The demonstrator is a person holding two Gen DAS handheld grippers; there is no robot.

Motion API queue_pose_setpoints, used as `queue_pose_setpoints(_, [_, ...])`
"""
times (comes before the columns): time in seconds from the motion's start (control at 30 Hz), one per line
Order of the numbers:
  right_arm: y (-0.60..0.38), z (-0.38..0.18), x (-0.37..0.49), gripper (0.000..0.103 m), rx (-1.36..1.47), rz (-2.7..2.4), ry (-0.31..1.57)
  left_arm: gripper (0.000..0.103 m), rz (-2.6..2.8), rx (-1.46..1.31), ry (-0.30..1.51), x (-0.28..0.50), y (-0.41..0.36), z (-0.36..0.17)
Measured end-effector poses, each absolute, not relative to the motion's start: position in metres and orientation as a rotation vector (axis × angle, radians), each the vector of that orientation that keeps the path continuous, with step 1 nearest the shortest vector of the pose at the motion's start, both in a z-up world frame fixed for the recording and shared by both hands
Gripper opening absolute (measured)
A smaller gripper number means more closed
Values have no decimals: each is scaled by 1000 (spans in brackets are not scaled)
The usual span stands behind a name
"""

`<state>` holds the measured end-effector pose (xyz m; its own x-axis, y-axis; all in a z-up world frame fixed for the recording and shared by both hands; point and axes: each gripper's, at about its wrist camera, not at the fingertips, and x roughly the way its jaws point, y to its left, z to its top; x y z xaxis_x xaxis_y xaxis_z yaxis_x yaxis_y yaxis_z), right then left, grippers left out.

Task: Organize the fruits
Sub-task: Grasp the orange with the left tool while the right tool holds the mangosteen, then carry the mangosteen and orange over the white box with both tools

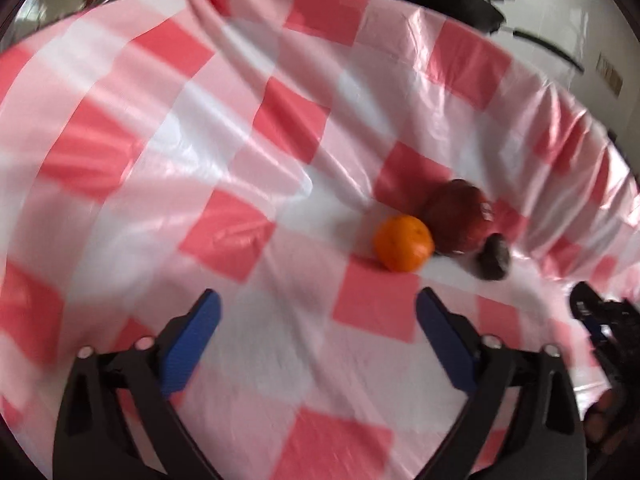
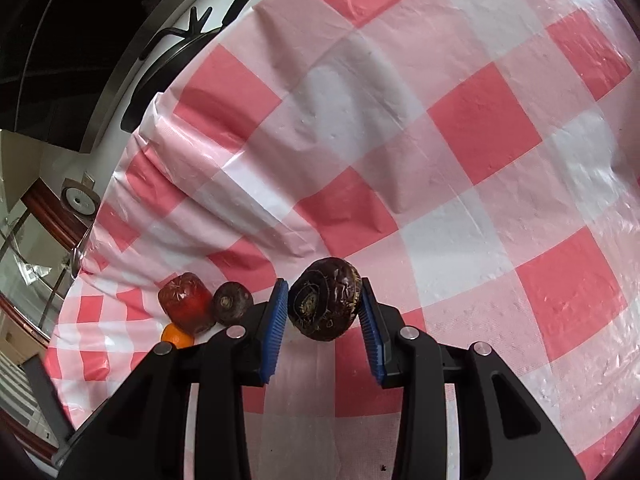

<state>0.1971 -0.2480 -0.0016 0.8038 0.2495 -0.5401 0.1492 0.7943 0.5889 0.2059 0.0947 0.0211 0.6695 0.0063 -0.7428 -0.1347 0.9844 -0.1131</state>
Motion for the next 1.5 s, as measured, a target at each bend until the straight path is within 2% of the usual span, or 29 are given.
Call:
queue_pose_setpoints(0.27, [-240,3,197,36,597,54,643,90,-69,-69,897,246,56,14])
queue_pose_setpoints(0.4, [-235,2,200,36,592,55,644,67,-62,-21,922,265,43,10])
queue_pose_setpoints(0.43, [-236,2,199,36,591,56,645,55,-63,-7,920,265,41,10])
queue_pose_setpoints(0.5, [-237,2,199,36,593,58,644,43,-49,25,910,262,38,11])
queue_pose_setpoints(0.67, [-237,2,199,36,590,64,644,42,-78,-154,837,209,58,25])
queue_pose_setpoints(0.83, [-237,3,199,36,587,68,647,42,-127,-244,752,116,74,42])
queue_pose_setpoints(0.97, [-237,3,200,36,587,71,647,42,-119,-284,737,70,82,31])
queue_pose_setpoints(1.5, [-238,2,199,36,592,87,644,42,-124,-357,758,77,92,20])
